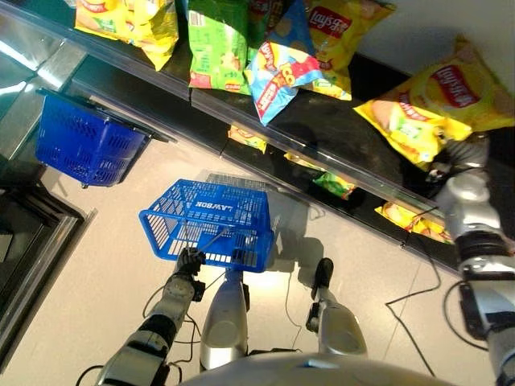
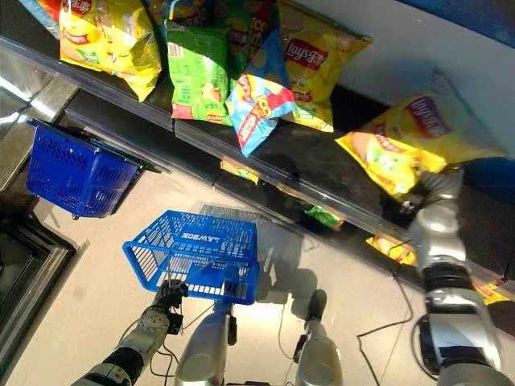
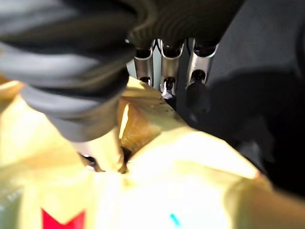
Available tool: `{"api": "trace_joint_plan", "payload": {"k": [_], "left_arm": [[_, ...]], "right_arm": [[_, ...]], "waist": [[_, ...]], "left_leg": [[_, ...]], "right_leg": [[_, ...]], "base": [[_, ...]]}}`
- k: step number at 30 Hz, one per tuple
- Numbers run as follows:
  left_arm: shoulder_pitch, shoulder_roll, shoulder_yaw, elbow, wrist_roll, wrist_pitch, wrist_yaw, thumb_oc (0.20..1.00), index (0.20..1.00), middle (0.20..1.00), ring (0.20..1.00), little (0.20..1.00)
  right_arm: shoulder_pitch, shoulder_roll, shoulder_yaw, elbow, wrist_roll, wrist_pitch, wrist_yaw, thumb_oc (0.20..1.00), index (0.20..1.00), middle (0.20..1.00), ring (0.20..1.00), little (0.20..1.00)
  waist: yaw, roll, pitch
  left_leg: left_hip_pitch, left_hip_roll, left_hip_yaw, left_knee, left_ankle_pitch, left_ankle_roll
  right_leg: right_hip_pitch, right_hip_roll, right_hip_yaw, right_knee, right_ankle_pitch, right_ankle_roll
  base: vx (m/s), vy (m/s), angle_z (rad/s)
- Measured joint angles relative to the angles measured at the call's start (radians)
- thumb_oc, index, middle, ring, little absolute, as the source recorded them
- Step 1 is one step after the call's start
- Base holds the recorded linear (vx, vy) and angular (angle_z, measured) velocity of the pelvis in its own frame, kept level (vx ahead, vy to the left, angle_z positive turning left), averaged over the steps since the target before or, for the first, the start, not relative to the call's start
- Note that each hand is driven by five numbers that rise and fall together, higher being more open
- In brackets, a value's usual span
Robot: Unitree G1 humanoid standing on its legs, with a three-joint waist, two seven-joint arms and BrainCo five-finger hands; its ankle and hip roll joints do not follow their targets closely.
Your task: Pick up the snacks into the basket
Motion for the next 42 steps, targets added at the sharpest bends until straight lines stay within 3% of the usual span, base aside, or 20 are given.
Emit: {"api": "trace_joint_plan", "payload": {"k": [6, 9, 13, 17, 21, 26, 31, 34, 36, 39, 42], "left_arm": [[-0.006, 0.023, 0.004, 0.031, -0.001, 0.003, -0.014, 0.200, 0.200, 0.200, 0.200, 0.200], [-0.006, 0.022, 0.014, 0.032, 0.000, 0.003, -0.021, 0.200, 0.200, 0.200, 0.200, 0.200], [0.004, 0.021, 0.060, 0.026, 0.000, 0.007, -0.037, 0.200, 0.200, 0.200, 0.200, 0.200], [-0.001, 0.021, 0.108, 0.041, 0.001, 0.011, -0.060, 0.200, 0.200, 0.200, 0.200, 0.200], [-0.003, 0.022, 0.116, 0.042, 0.001, 0.008, -0.070, 0.200, 0.200, 0.200, 0.200, 0.200], [-0.005, 0.021, 0.126, 0.045, 0.001, 0.009, -0.069, 0.200, 0.200, 0.200, 0.200, 0.200], [-0.005, 0.021, 0.140, 0.048, 0.000, 0.010, -0.062, 0.200, 0.200, 0.200, 0.200, 0.200], [0.003, 0.021, 0.167, 0.040, -0.003, 0.007, -0.060, 0.200, 0.200, 0.200, 0.200, 0.200], [0.020, 0.022, 0.198, 0.017, -0.046, 0.000, -0.060, 0.200, 0.200, 0.200, 0.200, 0.200], [0.021, 0.021, 0.211, 0.004, -0.121, -0.001, -0.058, 0.200, 0.200, 0.200, 0.200, 0.200], [0.025, 0.015, 0.211, -0.073, -0.181, -0.002, -0.050, 0.200, 0.200, 0.200, 0.200, 0.200]], "right_arm": [[0.024, -0.036, -0.020, -0.038, 0.107, -0.026, 0.065, 0.200, 0.200, 0.200, 0.200, 0.200], [0.129, -0.036, -0.041, -0.188, 0.122, -0.030, 0.107, 0.200, 0.200, 0.200, 0.200, 0.200], [0.352, 0.010, -0.073, -0.573, 0.124, -0.036, 0.199, 0.200, 0.200, 0.200, 0.200, 0.200], [0.544, 0.091, -0.011, -0.878, 0.049, -0.037, 0.347, 0.200, 0.200, 0.200, 0.200, 0.200], [0.626, 0.128, -0.004, -0.889, -0.030, -0.029, 0.429, 0.200, 0.200, 0.200, 0.200, 0.200], [0.682, 0.188, 0.073, -0.890, -0.124, -0.013, 0.460, 0.200, 0.200, 0.200, 0.200, 0.200], [0.723, 0.189, 0.085, -0.906, -0.133, -0.012, 0.489, 0.200, 0.200, 0.200, 0.200, 0.200], [0.750, 0.178, 0.085, -0.917, -0.114, -0.012, 0.522, 0.200, 0.200, 0.200, 0.200, 0.200], [0.776, 0.107, 0.097, -0.916, -0.132, -0.013, 0.552, 0.200, 0.200, 0.200, 0.200, 0.200], [0.784, 0.064, 0.126, -0.872, -0.238, -0.008, 0.560, 0.200, 0.200, 0.200, 0.200, 0.200], [0.736, 0.060, 0.227, -0.698, -0.394, -0.020, 0.522, 0.200, 0.200, 0.200, 0.200, 0.200]], "waist": [[-0.023, -0.021, -0.010], [-0.023, -0.023, -0.011], [-0.046, -0.024, -0.011], [-0.057, -0.035, -0.016], [-0.051, -0.044, -0.021], [-0.049, -0.048, -0.023], [-0.050, -0.051, -0.025], [-0.048, -0.058, -0.029], [-0.047, -0.065, -0.032], [-0.047, -0.069, -0.034], [-0.048, -0.077, -0.037]], "left_leg": [[0.012, 0.005, 0.021, 0.000, -0.004, -0.004], [0.011, 0.006, 0.024, 0.000, -0.005, -0.003], [0.000, 0.006, 0.024, 0.000, -0.006, -0.004], [-0.001, 0.006, 0.026, 0.000, -0.008, -0.005], [-0.003, 0.007, 0.027, 0.000, -0.011, -0.008], [-0.006, 0.006, 0.027, 0.000, -0.013, -0.008], [-0.007, 0.006, 0.027, 0.000, -0.011, -0.005], [-0.007, 0.006, 0.027, 0.000, -0.010, -0.005], [-0.007, 0.005, 0.027, 0.000, -0.010, -0.005], [-0.007, 0.006, 0.027, 0.000, -0.010, -0.005], [-0.012, 0.007, 0.027, 0.000, -0.014, -0.009]], "right_leg": [[0.001, 0.001, 0.017, 0.000, 0.001, -0.001], [-0.004, 0.001, 0.022, 0.000, 0.001, -0.002], [-0.014, 0.002, 0.023, 0.000, 0.001, -0.002], [-0.019, 0.002, 0.028, 0.000, 0.000, -0.002], [-0.019, 0.002, 0.026, 0.000, 0.000, -0.002], [-0.023, 0.001, 0.027, 0.000, 0.001, -0.001], [-0.025, 0.001, 0.030, 0.000, 0.001, -0.001], [-0.025, 0.001, 0.029, 0.000, 0.001, -0.001], [-0.025, 0.000, 0.029, 0.000, 0.001, 0.000], [-0.025, 0.000, 0.029, 0.000, 0.001, 0.000], [-0.030, 0.002, 0.029, -0.001, -0.002, 0.002]], "base": [[0.02, -0.014, -0.09], [0.02, -0.015, -0.06], [0.01, -0.015, -0.02], [0.00, -0.016, -0.01], [0.00, 0.000, 0.00], [0.00, 0.000, 0.00], [0.00, -0.002, -0.01], [0.00, 0.000, 0.00], [0.00, 0.000, 0.00], [-0.03, -0.013, 0.00], [-0.04, -0.024, 0.01]]}}
